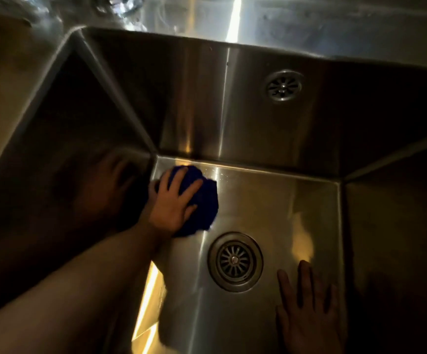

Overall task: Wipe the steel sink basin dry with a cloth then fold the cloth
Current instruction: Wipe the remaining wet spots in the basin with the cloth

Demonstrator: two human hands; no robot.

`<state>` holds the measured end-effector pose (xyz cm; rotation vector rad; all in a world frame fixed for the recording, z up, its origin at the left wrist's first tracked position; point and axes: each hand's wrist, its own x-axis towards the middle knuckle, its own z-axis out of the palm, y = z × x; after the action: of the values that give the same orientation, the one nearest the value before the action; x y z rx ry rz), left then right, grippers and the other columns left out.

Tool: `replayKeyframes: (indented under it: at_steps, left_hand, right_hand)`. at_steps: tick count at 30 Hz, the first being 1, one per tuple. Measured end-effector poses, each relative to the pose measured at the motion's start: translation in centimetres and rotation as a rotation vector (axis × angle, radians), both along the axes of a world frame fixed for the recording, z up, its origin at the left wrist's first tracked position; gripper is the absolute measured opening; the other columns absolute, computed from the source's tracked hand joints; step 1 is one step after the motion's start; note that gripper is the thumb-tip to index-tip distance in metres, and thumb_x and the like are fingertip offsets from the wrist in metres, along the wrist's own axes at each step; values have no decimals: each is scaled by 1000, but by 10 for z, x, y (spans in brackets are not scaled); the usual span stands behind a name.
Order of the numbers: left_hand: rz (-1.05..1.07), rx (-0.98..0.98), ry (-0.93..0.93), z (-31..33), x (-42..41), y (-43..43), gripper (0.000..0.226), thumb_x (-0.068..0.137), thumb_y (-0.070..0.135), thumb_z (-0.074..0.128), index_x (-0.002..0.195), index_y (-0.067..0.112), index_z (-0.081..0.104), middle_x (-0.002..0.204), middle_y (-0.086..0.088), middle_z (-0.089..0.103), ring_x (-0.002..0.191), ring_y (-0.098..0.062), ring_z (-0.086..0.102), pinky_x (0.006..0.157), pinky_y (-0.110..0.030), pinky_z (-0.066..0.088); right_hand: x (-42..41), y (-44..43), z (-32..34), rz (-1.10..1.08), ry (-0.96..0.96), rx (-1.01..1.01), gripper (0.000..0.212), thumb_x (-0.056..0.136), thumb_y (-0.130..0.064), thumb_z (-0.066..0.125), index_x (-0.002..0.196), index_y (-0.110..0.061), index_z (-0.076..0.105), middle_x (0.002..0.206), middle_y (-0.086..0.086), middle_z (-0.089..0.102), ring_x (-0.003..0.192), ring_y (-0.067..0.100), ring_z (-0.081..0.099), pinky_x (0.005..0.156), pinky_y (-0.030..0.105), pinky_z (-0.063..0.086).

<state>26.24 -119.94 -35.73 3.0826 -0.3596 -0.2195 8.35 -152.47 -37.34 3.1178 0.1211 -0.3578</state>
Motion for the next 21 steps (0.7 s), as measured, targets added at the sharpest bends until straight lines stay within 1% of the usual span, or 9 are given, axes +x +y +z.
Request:
replayKeyframes:
  at_steps: [3, 6, 8, 11, 13, 16, 18, 19, 21]
  left_hand:
    - [12, 16, -64, -2, 33, 8, 57, 83, 32, 66, 136, 19, 50, 146, -24, 38, 120, -51, 41, 91, -59, 35]
    - [-4, -14, -79, 8, 46, 8, 55, 82, 22, 67, 133, 10, 51, 139, -28, 42, 110, -51, 44, 87, -56, 40]
    - [64, -70, -108, 23, 45, 3, 54, 84, 22, 62, 134, 9, 48, 137, -25, 42, 109, -47, 44, 88, -53, 42]
    - [222, -224, -210, 58, 17, -6, 54, 80, 18, 64, 131, 7, 48, 132, -24, 44, 108, -45, 44, 92, -51, 43]
    - [202, -265, -211, 82, -26, -12, 55, 77, 21, 61, 130, 9, 47, 128, -25, 47, 109, -44, 46, 92, -51, 45]
    - [-43, -166, -117, 98, -104, -14, 54, 71, 38, 44, 121, 18, 46, 114, -19, 61, 97, -38, 59, 74, -42, 57]
    - [-251, -81, 30, 89, -158, -11, 45, 70, 42, 40, 113, 29, 45, 111, -9, 66, 88, -29, 68, 57, -32, 58]
    - [-303, -26, 133, 81, -181, -9, 36, 74, 44, 39, 109, 35, 44, 118, 0, 62, 87, -20, 69, 53, -28, 57]
    - [-240, 47, 231, 69, -208, -8, 29, 80, 59, 38, 104, 46, 47, 127, 19, 47, 87, 2, 65, 49, -16, 53]
  right_hand:
    - [-2, -4, -5, 11, -8, -1, 65, 88, -49, 28, 150, -34, 15, 160, 13, 13, 148, 29, 8, 112, 59, 11]
    - [-2, -3, -4, -4, 6, 2, 60, 93, -51, 15, 150, -34, 16, 159, 14, 14, 149, 28, 5, 113, 57, 7]
    - [-1, -1, 0, -26, 36, 20, 61, 93, -53, 5, 150, -34, 16, 158, 14, 16, 149, 28, 3, 113, 57, 7]
    - [2, 1, 8, -25, 77, 47, 61, 94, -53, 4, 150, -33, 15, 157, 15, 18, 148, 28, 7, 112, 57, 9]
    - [3, 4, 13, -40, 87, 65, 60, 94, -54, 3, 149, -33, 15, 157, 13, 16, 149, 27, 4, 112, 57, 10]
    - [5, 5, 15, -74, 114, 85, 61, 93, -55, 2, 149, -34, 16, 159, 9, 11, 149, 24, -1, 111, 58, 12]
    - [4, 5, 13, -77, 125, 90, 61, 93, -55, 3, 149, -35, 15, 161, 7, 7, 149, 25, -1, 111, 58, 12]
    - [4, 5, 12, -84, 116, 92, 61, 93, -56, 3, 150, -36, 12, 162, 6, 4, 149, 25, -1, 111, 58, 12]
    - [3, 6, 7, -77, 84, 79, 62, 92, -57, 3, 151, -38, 9, 162, 5, 0, 149, 25, -2, 111, 57, 9]
